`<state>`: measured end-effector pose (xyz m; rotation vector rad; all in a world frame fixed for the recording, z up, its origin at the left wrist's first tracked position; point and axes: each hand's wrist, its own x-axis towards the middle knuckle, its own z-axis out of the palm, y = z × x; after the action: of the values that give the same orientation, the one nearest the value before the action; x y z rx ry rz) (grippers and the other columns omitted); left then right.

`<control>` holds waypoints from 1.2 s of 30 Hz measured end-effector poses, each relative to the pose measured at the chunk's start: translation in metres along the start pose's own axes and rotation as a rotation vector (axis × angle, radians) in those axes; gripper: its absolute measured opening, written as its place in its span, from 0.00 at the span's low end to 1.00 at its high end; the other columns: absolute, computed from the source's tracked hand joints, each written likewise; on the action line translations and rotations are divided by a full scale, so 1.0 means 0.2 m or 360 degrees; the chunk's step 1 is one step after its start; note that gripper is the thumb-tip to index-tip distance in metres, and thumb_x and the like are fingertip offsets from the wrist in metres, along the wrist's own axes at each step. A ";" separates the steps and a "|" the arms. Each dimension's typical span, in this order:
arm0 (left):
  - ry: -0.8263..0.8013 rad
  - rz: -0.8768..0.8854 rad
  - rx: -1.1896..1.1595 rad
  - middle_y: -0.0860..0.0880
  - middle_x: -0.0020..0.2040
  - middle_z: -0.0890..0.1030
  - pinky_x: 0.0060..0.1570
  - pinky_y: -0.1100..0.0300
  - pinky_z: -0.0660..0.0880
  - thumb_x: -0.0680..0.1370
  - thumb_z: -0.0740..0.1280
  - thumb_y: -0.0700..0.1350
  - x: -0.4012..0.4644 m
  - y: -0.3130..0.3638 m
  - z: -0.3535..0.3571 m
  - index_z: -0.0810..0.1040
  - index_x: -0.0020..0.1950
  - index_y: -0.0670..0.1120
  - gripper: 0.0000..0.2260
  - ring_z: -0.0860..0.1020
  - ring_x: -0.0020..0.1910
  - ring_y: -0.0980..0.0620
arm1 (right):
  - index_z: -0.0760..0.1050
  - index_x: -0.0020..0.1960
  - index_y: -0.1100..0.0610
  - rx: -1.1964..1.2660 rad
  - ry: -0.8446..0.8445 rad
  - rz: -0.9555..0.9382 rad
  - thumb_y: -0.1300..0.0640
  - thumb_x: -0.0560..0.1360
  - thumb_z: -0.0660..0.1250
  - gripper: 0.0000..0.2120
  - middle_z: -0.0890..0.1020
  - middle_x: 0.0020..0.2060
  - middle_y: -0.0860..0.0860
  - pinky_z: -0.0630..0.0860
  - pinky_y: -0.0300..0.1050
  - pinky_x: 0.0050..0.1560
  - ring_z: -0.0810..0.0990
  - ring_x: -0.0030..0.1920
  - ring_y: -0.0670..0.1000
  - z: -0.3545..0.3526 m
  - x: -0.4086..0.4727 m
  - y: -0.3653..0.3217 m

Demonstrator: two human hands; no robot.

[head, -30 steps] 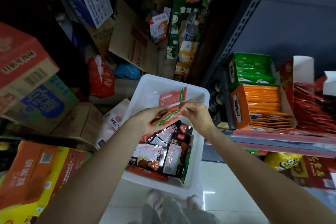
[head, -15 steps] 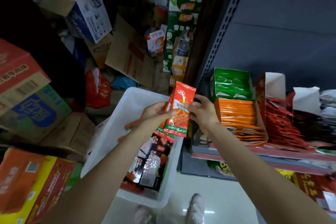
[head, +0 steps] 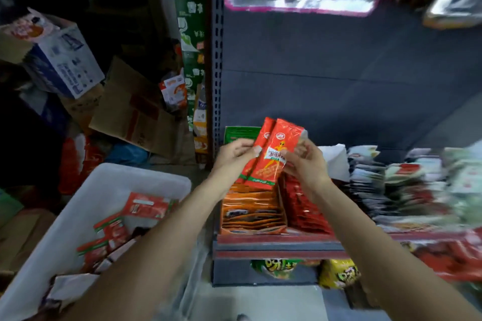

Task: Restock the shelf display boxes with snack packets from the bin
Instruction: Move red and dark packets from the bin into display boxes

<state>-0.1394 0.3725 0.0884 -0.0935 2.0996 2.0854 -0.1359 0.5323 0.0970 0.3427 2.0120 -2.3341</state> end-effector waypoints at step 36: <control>-0.0052 0.0586 0.1077 0.51 0.54 0.80 0.56 0.63 0.72 0.72 0.69 0.39 0.31 -0.01 0.44 0.78 0.56 0.47 0.13 0.77 0.54 0.56 | 0.76 0.62 0.54 -0.2002 -0.0103 -0.0719 0.57 0.76 0.65 0.15 0.76 0.53 0.55 0.71 0.47 0.51 0.74 0.54 0.57 -0.42 0.30 0.03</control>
<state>-0.1930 0.4661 0.0761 0.4413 2.8335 1.3804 -0.1819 0.6199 0.0681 -0.2730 3.1653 -0.7164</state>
